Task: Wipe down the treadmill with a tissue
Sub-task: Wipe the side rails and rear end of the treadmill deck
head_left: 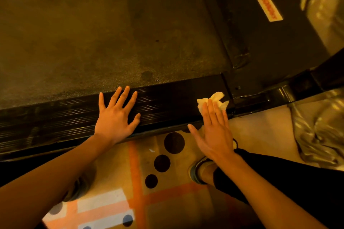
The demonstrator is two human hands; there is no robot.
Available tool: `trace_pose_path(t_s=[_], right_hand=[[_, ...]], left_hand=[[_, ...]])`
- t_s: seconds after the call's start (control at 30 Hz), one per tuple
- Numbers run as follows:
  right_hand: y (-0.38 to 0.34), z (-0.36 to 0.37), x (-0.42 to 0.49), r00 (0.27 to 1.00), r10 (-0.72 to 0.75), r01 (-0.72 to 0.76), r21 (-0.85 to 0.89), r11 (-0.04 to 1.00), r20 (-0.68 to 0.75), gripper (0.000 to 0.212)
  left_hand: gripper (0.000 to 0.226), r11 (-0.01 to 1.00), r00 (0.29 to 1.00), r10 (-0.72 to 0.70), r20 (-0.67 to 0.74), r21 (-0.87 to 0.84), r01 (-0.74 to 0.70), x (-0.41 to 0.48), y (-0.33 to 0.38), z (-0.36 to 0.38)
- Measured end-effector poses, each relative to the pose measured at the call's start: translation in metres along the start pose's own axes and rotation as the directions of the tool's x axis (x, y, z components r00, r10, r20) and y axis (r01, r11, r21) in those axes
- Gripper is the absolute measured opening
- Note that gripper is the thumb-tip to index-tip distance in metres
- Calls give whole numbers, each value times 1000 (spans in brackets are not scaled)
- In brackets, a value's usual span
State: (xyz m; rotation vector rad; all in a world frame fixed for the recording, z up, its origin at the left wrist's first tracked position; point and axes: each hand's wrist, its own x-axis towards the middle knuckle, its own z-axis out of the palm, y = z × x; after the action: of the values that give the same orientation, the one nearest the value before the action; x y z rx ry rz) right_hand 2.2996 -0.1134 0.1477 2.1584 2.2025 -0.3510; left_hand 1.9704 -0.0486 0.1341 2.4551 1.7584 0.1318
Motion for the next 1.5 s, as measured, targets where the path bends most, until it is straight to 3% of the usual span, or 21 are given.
trace_pose_path(t_s=[0.2,0.27,0.37,0.43,0.6,0.67,0.8,0.9,1.0,1.1,1.27,1.4,1.5], right_hand=[[13,-20,69,976,217,-218,107,970,25,107],[-17,-21,78,993,111,-116,144,983,43,107],[-33,-23,80,979,-185,176,97,980,88,103],[-12,-28,86,972,-219,216,40,976,87,101],[14,-36,104,987,141,-152,144,978,81,104],[-24,-30,104,993,70,-86,180,980,90,98],[-109,-17,82,955,-261,231,200,952,142,105],[-107,-19,79,915,-366,339,169,925,167,93],[-54,-29,101,973,-181,166,111,980,142,81],[-23,-30,100,994,39,-51,118,992,99,86],[-46,-10,36,982,-184,181,71,981,34,93],[-29,-8,40,990,-141,141,67,988,-14,97],[-24,-6,40,992,-113,121,166,979,-55,98]], left_hand=[[75,1000,999,-18,42,6,18,2,1,-2],[75,1000,999,-21,37,7,21,0,1,-2],[75,1000,999,-16,30,5,16,1,1,-3],[75,1000,1000,-14,24,5,14,2,0,-2],[74,1000,1000,-8,5,-2,8,1,1,-1],[75,1000,1000,-15,21,9,15,2,2,-1],[76,1000,1000,-17,21,4,17,1,3,-2],[77,1000,999,-20,26,4,20,1,2,-3],[76,1000,999,-27,38,8,27,1,2,-3],[76,1000,999,-27,42,7,27,2,3,-4],[80,995,999,-45,15,-94,46,4,4,-6],[79,990,1000,14,-18,-137,-17,20,33,-12],[79,988,992,123,6,-100,-122,37,64,-11]])
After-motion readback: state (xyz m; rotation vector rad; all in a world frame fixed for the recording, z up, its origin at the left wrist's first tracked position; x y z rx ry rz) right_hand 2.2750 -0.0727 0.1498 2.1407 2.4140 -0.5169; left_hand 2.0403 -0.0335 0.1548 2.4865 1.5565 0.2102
